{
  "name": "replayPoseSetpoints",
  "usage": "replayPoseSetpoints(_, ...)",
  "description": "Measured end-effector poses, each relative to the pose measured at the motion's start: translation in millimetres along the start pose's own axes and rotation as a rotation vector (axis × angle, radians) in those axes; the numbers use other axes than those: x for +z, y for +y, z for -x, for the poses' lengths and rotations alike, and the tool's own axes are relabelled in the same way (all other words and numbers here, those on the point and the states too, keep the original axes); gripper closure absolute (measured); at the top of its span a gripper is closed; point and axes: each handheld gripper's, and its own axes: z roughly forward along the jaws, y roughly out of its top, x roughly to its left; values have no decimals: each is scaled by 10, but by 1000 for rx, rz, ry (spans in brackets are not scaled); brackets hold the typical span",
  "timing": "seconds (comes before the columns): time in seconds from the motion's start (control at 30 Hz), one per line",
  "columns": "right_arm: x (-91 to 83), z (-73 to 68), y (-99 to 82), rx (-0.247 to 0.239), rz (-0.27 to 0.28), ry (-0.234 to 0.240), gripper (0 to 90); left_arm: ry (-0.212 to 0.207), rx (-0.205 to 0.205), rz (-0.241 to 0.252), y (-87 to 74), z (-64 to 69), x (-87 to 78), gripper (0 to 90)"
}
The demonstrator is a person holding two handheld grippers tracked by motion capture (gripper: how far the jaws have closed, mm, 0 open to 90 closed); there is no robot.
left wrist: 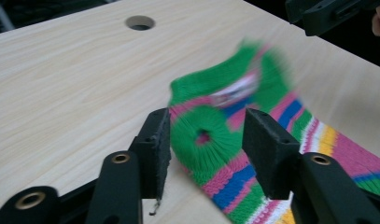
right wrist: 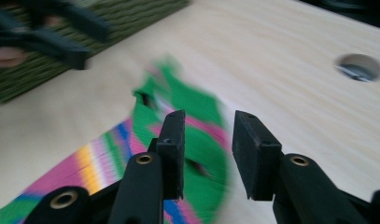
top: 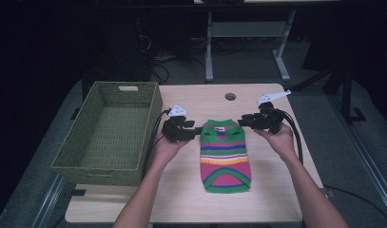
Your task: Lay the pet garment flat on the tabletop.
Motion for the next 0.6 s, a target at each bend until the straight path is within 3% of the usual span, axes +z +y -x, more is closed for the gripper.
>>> replayPoseSetpoints(0.1,28,85,-52,32,-10,-4,591,-1,33,-19,-4,21,2,490)
replayPoseSetpoints(0.23,21,89,-153,30,-28,-9,577,-13,45,-36,-17,54,14,490)
replayPoseSetpoints(0.6,-28,101,-276,60,-44,31,507,-47,28,-60,-134,104,50,468)
